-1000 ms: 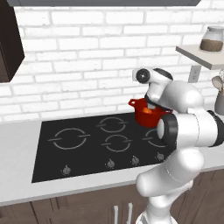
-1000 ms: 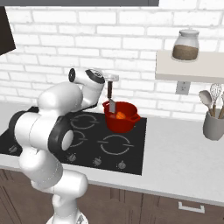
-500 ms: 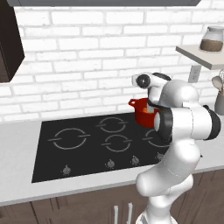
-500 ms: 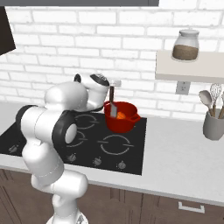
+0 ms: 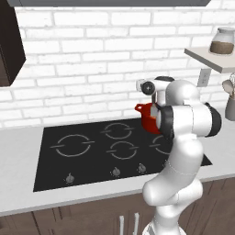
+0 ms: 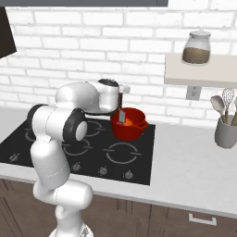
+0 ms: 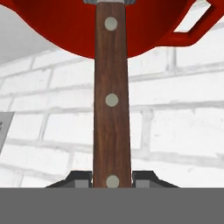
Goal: Put the squash and tomato in the pot. Retrieve the spatula and lightly stir the vegetables in the pot.
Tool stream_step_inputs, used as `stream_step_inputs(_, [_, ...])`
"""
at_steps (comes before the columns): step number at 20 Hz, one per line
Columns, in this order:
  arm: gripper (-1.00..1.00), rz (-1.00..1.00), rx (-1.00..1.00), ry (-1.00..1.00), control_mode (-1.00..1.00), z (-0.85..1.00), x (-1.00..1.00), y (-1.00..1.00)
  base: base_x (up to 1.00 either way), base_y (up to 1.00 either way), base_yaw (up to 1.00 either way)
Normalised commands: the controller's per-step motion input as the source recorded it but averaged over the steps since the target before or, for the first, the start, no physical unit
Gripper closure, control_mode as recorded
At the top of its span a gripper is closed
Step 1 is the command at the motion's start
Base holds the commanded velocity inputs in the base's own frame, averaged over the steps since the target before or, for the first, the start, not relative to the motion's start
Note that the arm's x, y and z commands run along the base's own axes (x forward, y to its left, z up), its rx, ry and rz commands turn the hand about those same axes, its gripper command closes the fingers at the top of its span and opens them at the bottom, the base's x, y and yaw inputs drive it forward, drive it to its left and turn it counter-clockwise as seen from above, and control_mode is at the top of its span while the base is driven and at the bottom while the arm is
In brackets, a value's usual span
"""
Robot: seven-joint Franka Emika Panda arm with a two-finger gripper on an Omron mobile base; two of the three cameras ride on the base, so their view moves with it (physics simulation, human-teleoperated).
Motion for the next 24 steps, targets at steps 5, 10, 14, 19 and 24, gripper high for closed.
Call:
stream_step_inputs(5, [1.00, 0.00, 0.00, -0.05, -1.00, -0.48, 0.19, 0.00, 0.00, 0.00, 0.00])
stream_step_inputs(10, [1.00, 0.00, 0.00, -0.01, -1.00, -0.45, 0.25, -0.01, 0.00, 0.00, 0.00])
stream_step_inputs(14, [1.00, 0.00, 0.00, 0.00, -1.00, -0.31, 0.17, -0.08, 0.00, 0.00, 0.00])
stream_step_inputs(19, [1.00, 0.00, 0.04, -0.01, -1.00, 0.01, 0.12, -0.08, 0.00, 0.00, 0.00])
stream_step_inputs(24, [1.00, 0.01, 0.15, 0.10, -1.00, -0.01, -0.01, 0.23, 0.00, 0.00, 0.00])
